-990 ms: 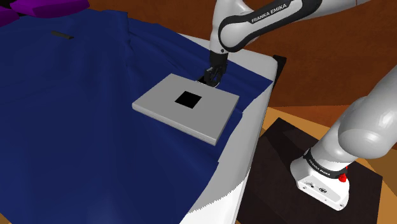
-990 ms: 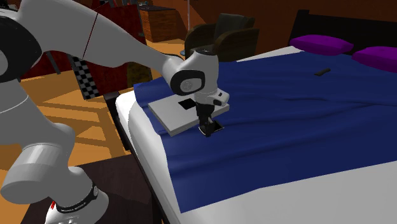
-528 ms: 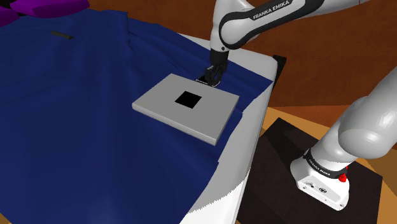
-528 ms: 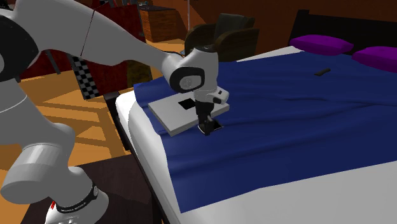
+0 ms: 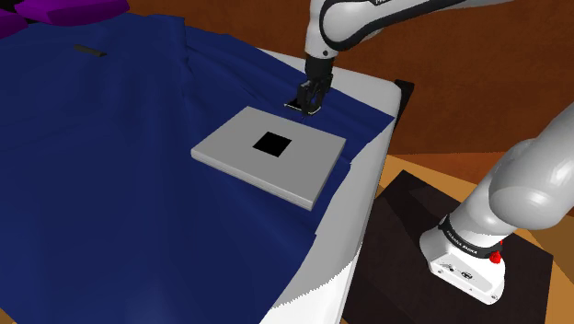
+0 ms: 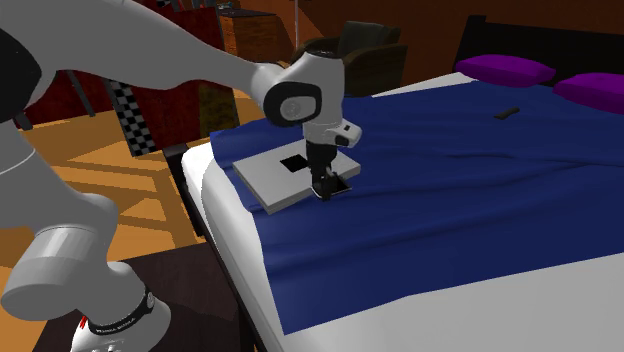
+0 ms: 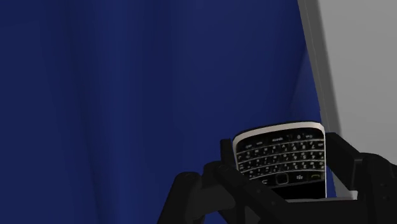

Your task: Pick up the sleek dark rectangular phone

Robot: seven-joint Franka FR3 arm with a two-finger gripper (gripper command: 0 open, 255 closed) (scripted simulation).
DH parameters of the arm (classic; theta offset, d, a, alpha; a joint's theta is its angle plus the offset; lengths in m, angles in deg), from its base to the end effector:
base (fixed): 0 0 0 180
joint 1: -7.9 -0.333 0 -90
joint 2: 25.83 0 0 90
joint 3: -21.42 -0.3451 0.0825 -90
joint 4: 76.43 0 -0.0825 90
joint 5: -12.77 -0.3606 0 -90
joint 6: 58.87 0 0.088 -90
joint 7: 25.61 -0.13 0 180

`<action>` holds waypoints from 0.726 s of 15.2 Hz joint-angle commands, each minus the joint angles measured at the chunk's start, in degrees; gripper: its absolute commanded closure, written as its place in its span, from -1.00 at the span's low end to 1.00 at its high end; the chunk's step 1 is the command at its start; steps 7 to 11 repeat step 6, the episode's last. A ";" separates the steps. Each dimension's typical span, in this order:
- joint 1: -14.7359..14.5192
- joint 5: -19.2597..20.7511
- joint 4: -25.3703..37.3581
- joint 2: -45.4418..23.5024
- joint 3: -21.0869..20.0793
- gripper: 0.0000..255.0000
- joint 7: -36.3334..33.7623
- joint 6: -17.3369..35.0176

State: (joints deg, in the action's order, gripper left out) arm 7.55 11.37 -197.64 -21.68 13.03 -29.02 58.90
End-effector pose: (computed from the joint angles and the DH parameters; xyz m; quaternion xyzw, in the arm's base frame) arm 0.4994 0.0798 0.4633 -0.9991 -0.0407 -0.0052 0.0061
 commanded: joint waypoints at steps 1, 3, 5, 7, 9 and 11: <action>0.05 -0.05 1.03 0.42 0.07 1.00 0.11 -1.47; 0.06 -0.10 2.14 0.84 0.09 1.00 0.14 -2.99; 0.07 -0.12 2.78 1.07 0.11 1.00 0.15 -3.86; 0.07 -0.12 2.79 1.06 0.11 1.00 0.15 -3.86; 0.07 -0.12 2.79 1.06 0.11 1.00 0.15 -3.86; 0.07 -0.12 2.79 1.06 0.11 1.00 0.15 -3.86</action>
